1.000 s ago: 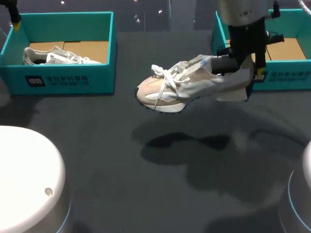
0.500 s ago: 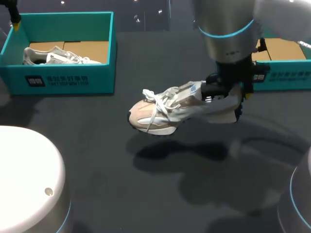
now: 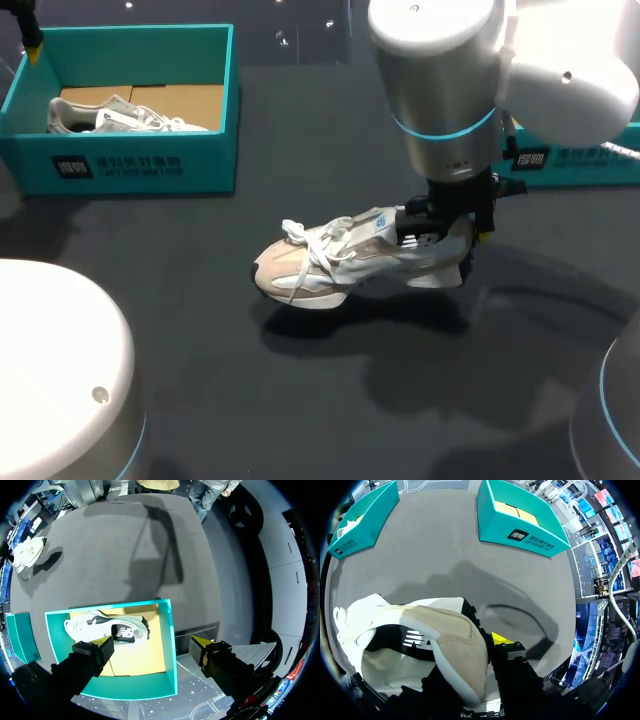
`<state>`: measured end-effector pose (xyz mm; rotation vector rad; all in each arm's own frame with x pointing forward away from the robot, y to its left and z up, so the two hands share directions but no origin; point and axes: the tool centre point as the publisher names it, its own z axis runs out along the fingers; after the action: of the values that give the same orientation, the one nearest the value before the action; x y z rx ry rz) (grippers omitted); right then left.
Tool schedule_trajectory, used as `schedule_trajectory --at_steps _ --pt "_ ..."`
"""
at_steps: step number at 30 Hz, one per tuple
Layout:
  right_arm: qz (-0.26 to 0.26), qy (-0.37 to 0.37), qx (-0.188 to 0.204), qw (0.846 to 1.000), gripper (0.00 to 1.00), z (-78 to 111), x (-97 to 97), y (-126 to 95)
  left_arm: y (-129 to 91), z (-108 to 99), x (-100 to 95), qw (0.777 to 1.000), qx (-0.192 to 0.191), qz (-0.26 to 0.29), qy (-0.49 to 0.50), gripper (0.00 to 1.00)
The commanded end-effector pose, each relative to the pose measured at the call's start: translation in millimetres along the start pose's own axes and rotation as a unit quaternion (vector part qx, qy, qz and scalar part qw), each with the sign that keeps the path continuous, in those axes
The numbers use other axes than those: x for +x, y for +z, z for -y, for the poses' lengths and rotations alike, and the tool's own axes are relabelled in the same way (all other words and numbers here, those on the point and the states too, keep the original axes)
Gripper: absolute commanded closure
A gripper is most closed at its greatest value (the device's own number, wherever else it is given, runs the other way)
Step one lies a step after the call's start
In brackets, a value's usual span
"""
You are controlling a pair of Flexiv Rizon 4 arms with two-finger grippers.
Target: Take the shoe out of the shoebox, open the shoe tongue, remove and reinsert the insole, then place the shoe into the shoebox
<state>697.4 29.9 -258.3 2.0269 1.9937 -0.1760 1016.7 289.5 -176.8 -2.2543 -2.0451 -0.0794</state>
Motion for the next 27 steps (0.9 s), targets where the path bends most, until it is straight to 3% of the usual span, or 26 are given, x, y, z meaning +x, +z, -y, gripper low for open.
schedule_trajectory --at_steps 1,15,27 --pt "0.003 -0.001 0.003 1.0 1.0 3.6 9.6 19 0 -1 0.6 1.0 0.001 0.0 0.001 0.0" --pt "0.011 0.008 0.002 1.0 1.0 17.7 27.9 56 0 -1 0.6 1.0 0.001 0.0 0.001 0.0" --pt "-0.014 0.013 0.003 1.0 1.0 26.7 37.7 91 0 -1 0.6 1.0 0.001 0.0 0.001 0.0"
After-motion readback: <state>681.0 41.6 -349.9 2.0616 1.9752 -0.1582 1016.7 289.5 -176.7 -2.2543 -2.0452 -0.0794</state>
